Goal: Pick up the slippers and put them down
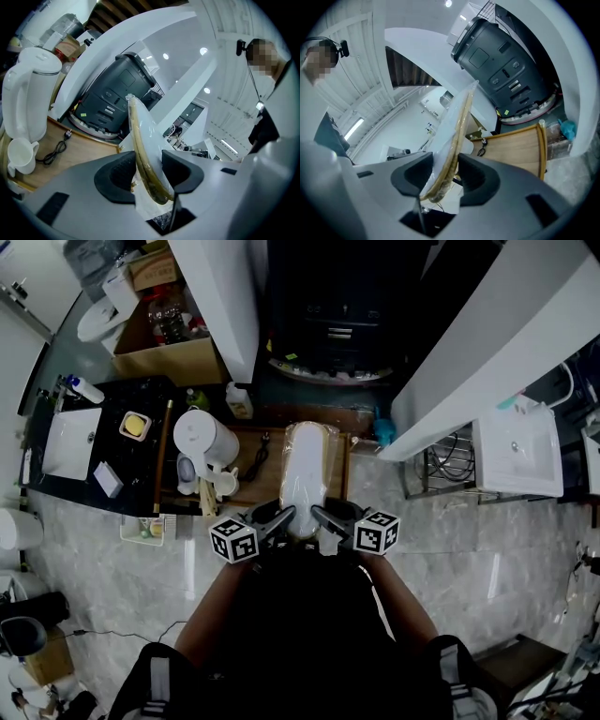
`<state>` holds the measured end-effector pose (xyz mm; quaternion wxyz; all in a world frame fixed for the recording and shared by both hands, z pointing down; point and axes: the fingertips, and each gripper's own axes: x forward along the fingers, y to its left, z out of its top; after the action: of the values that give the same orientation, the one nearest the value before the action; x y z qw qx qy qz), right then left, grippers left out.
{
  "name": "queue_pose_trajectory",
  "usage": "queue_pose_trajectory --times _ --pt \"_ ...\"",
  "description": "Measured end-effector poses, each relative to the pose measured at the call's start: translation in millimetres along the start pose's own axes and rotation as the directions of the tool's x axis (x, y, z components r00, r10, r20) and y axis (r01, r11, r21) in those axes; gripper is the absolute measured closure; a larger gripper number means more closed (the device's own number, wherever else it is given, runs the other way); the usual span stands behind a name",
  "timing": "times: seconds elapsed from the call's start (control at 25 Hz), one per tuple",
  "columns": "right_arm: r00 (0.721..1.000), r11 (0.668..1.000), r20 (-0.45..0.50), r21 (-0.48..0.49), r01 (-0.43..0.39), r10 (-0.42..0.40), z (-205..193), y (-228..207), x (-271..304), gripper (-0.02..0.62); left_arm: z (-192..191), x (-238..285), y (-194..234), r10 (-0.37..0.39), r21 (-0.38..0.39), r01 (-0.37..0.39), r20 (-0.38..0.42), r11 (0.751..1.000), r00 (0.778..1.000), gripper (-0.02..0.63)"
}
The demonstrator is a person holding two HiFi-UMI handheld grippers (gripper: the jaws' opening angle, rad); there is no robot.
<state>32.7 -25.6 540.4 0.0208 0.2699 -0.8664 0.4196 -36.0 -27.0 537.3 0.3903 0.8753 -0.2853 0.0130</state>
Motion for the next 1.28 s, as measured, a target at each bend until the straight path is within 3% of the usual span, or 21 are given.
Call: queue_pose_trajectory --times 0.48,1.28 --pt "1.000 0.996 0.014 -0.088 -0.003 0.004 17 20 -7 0.430 13 -8 -15 0.014 0.035 -0.016 0.067 0.999 0.998 0.431" --pt "0.999 0.995 -0.002 -0.093 -0.035 0.035 17 24 -11 0.433 13 -10 -23 0.053 0.062 -0.057 0.063 0.996 0.997 0.433"
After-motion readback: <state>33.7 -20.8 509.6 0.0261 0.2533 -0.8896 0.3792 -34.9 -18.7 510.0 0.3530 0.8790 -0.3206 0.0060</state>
